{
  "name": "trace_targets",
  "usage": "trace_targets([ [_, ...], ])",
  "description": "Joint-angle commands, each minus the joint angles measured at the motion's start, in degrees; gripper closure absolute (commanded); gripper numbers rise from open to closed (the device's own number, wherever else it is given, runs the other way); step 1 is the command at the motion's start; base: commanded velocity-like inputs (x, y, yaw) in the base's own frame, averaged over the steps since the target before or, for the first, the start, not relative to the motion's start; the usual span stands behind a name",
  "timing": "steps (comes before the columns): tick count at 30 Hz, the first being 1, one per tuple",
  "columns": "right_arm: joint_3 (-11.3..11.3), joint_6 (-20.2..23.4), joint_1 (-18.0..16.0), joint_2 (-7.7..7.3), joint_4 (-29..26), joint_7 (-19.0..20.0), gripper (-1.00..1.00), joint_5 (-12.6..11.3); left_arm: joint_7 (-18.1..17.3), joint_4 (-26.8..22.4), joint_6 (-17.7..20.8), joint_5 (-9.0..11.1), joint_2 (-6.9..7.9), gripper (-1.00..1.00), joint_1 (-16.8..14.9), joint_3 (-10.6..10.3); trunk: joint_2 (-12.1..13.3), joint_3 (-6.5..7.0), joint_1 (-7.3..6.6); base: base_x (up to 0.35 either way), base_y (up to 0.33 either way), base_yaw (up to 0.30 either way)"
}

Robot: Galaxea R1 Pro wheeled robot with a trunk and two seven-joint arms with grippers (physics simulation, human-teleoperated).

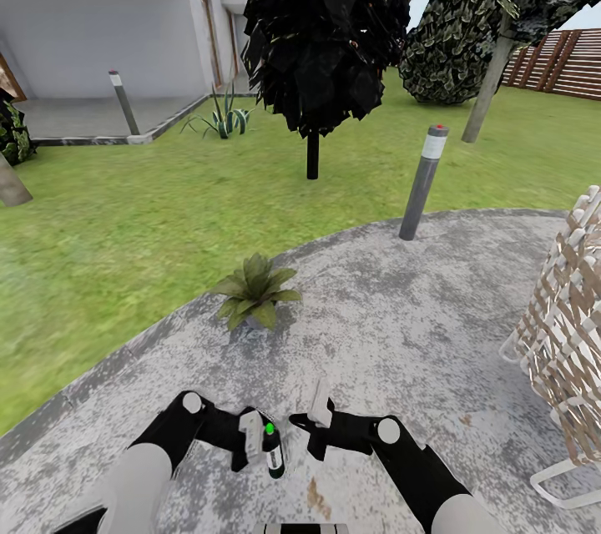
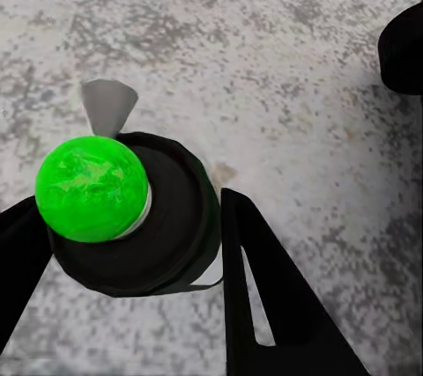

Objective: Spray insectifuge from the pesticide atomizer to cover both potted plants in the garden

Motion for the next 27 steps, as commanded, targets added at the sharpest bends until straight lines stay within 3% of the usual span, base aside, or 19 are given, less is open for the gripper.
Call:
trace_targets([
  [1, -0.1, -0.3, 0.0, 0.01, 0.0, 0.0, 1.00, 0.5, -0.2, -0.1, -0.2, -0.4, 0.44, 1.00, 0.0, 0.5, 0.0, -0.05, -0.01, 0.000, 0.000, 0.000],
  [6, -0.1, -0.3, 0.0, 0.01, 0.0, 0.0, 1.00, 0.6, -0.2, -0.1, -0.2, -0.5, 4.05, 1.00, 0.1, 0.5, 0.0, -0.05, -0.01, 0.000, 0.000, 0.000],
  [12, -0.2, -0.3, 0.0, -0.28, 0.0, 0.0, 1.00, 0.7, -0.2, 0.0, -0.3, -0.4, 9.42, 1.00, 0.2, 0.5, 0.0, -0.05, -0.01, 0.000, 0.000, 0.000],
  [13, -0.3, -0.3, 0.0, -0.34, 0.0, 0.0, -1.00, 0.7, -0.2, -0.1, -0.3, -0.4, 10.38, 1.00, 0.2, 0.5, 0.0, -0.05, -0.01, 0.000, 0.000, 0.000],
  [17, -0.4, -0.4, 0.0, -0.42, 0.1, -0.1, -1.00, 0.8, -0.1, 0.0, -0.1, -0.2, 12.71, 1.00, 0.3, 1.0, 0.0, -0.05, -0.01, 0.000, 0.000, 0.000],
  [19, -0.4, -0.4, 0.0, -0.42, 0.3, -0.4, -1.00, 0.8, 0.6, 0.0, 0.3, 0.0, 13.18, 1.00, 0.3, 1.2, 0.0, -0.05, -0.01, 0.000, 0.000, 0.000],
  [22, -0.4, -0.5, 0.0, -0.55, 0.8, -2.2, -1.00, 0.9, 5.5, 0.3, 0.7, 0.3, 13.91, 1.00, 0.3, 2.0, 0.0, -0.05, -0.01, 0.000, 0.000, 0.000],
  [24, -0.4, -0.5, 0.0, -1.53, 3.7, -8.6, -1.00, 0.8, 11.8, 0.9, 0.8, 0.4, 14.02, 1.00, 0.4, 4.1, 0.0, -0.05, -0.01, 0.000, 0.000, 0.000],
  [25, -0.4, -0.6, 0.0, -2.01, 6.4, -15.7, -1.00, 0.8, 15.0, 1.0, 0.9, 0.5, 13.82, 1.00, 0.4, 5.8, 0.0, -0.05, -0.01, 0.000, 0.000, 0.000],
  [27, -0.3, -0.7, 0.0, -2.27, 11.8, -29.5, -1.00, 0.7, 17.4, 1.1, 3.5, 0.5, 13.48, 1.00, 0.4, 9.5, 0.0, -0.05, -0.01, 0.000, 0.000, 0.000],
])
